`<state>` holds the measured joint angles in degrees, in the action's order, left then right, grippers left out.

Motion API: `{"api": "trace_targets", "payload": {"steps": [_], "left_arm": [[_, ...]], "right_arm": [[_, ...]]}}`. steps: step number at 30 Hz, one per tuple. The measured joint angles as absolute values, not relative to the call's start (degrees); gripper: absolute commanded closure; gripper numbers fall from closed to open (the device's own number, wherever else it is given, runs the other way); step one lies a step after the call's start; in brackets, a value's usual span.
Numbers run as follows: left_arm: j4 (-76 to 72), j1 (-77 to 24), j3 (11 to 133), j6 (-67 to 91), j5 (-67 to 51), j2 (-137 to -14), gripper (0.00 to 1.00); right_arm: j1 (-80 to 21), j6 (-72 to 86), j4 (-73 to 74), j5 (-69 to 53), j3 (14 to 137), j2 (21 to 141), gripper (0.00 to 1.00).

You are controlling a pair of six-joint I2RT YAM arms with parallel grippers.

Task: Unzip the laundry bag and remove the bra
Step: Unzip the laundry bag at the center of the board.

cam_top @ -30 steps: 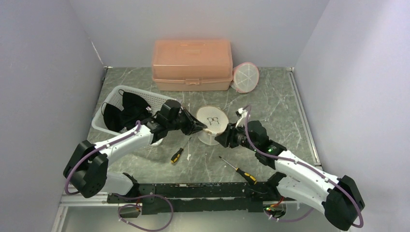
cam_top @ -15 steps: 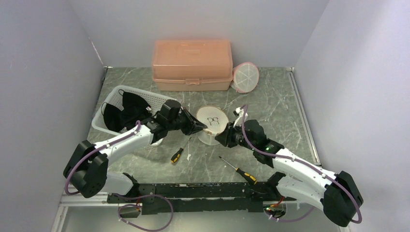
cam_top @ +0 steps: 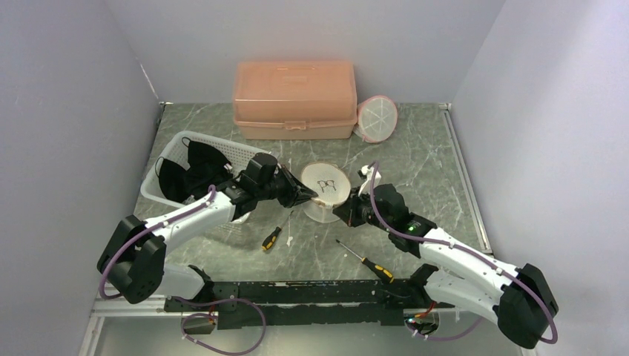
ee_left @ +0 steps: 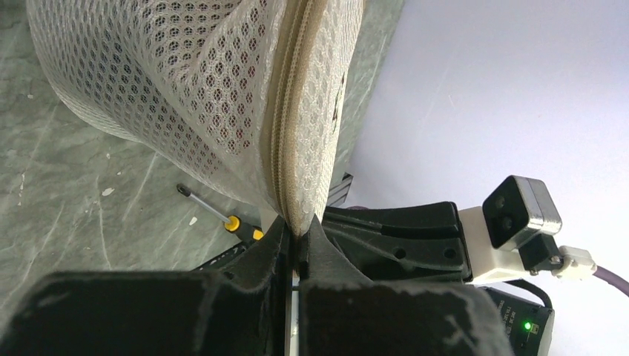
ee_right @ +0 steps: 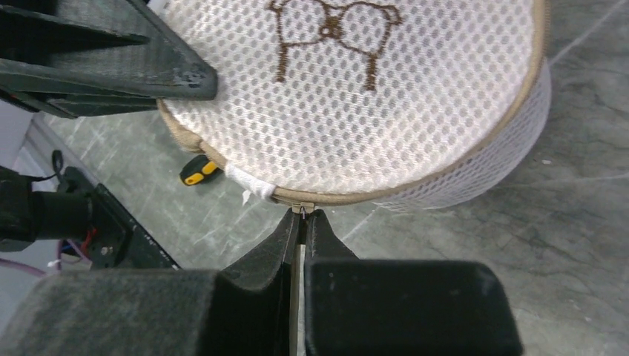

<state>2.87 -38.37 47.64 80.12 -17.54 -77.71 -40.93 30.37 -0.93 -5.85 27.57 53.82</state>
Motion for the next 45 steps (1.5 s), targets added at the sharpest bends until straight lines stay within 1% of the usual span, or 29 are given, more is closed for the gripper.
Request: {"api": "trace_targets", "payload": {"steps": [12, 16, 18, 22, 24, 26, 27, 28, 31, 32, 33, 36, 38, 39, 40, 43, 45], "left_arm": [[3.05, -38.37, 47.64, 77.41, -18.24, -77.01, 0.97], [4.12, -38.37, 48.42, 72.95, -20.03, -77.56, 0.97], [7.2, -38.3, 51.64, 68.38, -21.1, -79.31, 0.97], [17.26, -38.17, 64.38, 54.7, -22.28, -85.34, 0.97], [20.14, -38.15, 68.29, 48.99, -22.26, -86.8, 0.95], [22.28, -38.06, 69.73, 43.4, -22.28, -86.83, 0.89], [23.0, -38.06, 69.95, 41.21, -22.5, -86.76, 0.83], [23.79, -38.04, 70.19, 39.29, -22.72, -86.76, 0.75], [26.13, -37.67, 71.59, 34.3, -22.9, -86.78, 0.4], [26.55, -37.54, 72.31, 32.95, -22.85, -86.83, 0.34], [26.85, -37.34, 73.1, 32.01, -22.85, -86.83, 0.3], [26.35, -36.38, 74.04, 31.18, -22.85, -86.83, 0.26], [25.5, -35.77, 72.79, 32.21, -22.59, -86.8, 0.19], [24.03, -35.55, 70.98, 33.12, -22.35, -86.35, 0.16], [22.7, -35.29, 68.45, 34.48, -21.85, -85.54, 0.16], [19.44, -35.05, 56.86, 41.36, -19.31, -79.7, 0.16], [19.27, -35.11, 51.68, 44.88, -17.8, -74.98, 0.15]], "right_arm": [[-40.97, 30.57, 4.08, 2.42, 27.57, 54.28, 1.0], [-41.01, 31.48, 5.13, 5.76, 27.57, 53.8, 1.0], [-41.04, 31.33, 5.8, 6.39, 27.44, 52.23, 1.0], [-41.1, 30.41, 5.96, 6.76, 26.22, 46.57, 1.0], [-41.67, 30.17, 5.96, 6.52, 25.85, 44.71, 1.0], [-43.64, 30.11, 5.93, 6.66, 25.85, 44.14, 1.0], [-44.73, 30.11, 6.0, 7.01, 25.85, 44.14, 1.0], [-46.17, 30.15, 6.07, 7.44, 25.85, 44.16, 1.0], [-49.78, 30.94, 5.85, 8.93, 25.87, 44.34, 1.0], [-50.83, 31.4, 5.52, 9.52, 25.87, 44.6, 1.0], [-51.79, 31.97, 4.99, 10.37, 25.87, 45.08, 1.0], [-53.87, 33.69, 2.81, 12.8, 25.93, 47.77, 1.0], [-54.72, 34.85, 1.61, 14.22, 26.06, 50.3, 1.0], [-55.02, 35.35, 1.23, 14.81, 26.06, 51.35, 1.0], [-55.24, 35.79, 1.13, 15.22, 26.06, 52.07, 1.0], [-55.4, 36.56, 0.82, 16.53, 26.06, 52.42, 1.0], [-55.4, 36.62, 0.54, 17.17, 26.06, 52.27, 1.0]]}}
